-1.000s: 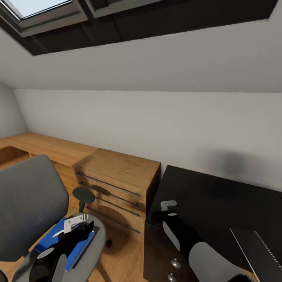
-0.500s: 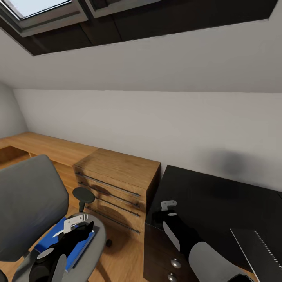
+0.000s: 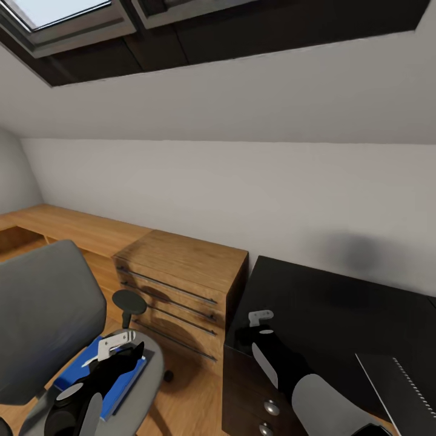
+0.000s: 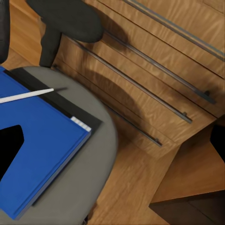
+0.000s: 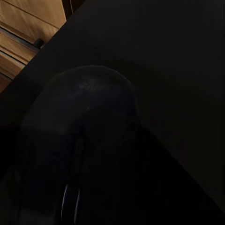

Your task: In the bedroom, organize the workspace by keeping the computer under the desk, ensuring the monitor is on the desk, placing the keyboard on the desk next to the monitor, placing the mouse on the desk next to the keyboard, moving the folder from the swivel chair onto the desk next to the mouse, stacking the notebook on top of the folder with the pen on top of the notebook, and positioning the swivel chair next to the desk.

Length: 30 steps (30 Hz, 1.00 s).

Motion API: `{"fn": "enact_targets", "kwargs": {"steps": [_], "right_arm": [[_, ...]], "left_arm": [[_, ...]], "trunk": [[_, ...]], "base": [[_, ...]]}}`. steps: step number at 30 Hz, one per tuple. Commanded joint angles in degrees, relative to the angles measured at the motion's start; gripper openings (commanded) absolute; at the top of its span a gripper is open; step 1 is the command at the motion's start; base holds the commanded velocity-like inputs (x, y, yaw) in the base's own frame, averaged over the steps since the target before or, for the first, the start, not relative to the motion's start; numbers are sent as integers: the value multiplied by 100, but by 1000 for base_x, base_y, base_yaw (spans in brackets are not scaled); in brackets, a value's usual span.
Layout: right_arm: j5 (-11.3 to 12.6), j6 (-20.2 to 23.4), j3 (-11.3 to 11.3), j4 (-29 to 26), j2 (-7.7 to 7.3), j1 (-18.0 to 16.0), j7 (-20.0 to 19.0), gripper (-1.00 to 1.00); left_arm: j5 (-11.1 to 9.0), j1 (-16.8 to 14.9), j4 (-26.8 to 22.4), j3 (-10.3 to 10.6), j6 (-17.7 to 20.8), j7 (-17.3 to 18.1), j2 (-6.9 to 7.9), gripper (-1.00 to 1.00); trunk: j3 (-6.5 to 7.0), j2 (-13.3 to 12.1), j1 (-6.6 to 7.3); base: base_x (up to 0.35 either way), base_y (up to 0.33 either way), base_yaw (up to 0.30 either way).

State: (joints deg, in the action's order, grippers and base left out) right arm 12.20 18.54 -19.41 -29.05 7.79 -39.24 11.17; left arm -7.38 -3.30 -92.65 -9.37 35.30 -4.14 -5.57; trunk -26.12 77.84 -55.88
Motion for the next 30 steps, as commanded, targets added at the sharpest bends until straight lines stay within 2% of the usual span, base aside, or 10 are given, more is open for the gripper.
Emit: {"fn": "enact_targets", "kwargs": {"steps": [1,9,13,22,25,26,30], "right_arm": [[81,20,-43,-11,-6,-4,60,-100],[74,17,-28,-142,-17,-4,81,-100],[86,59,-13,-652,-44,1,93,-100],[103,151,8,-1013,-63,7,123,-100],[108,373,17,-1389,-92,22,134,-100],[127,512,31,-1735,-162,48,156,-100],[279,759,85,-2263,-272,222,175,-100]], "left_arm": [[-62,-4,-7,-3,29,-43,-3,100],[-59,-4,-7,34,21,-51,-5,100],[-58,-4,-7,27,21,-51,-4,100],[-53,-4,-7,31,22,-51,-6,100],[-53,-4,-7,36,21,-51,-6,100],[-53,-4,-7,39,25,-51,-6,100],[-46,-4,-7,52,28,-51,-6,100]], "trunk": [[12,-38,23],[156,-359,198],[227,-519,286],[389,-880,484],[443,-1000,550],[461,-1040,572],[533,-1201,660]], "base": [[0,0,0],[-19,0,0],[-270,0,0],[-333,0,0],[-341,-12,0],[-341,-92,0],[-330,-145,0]]}}
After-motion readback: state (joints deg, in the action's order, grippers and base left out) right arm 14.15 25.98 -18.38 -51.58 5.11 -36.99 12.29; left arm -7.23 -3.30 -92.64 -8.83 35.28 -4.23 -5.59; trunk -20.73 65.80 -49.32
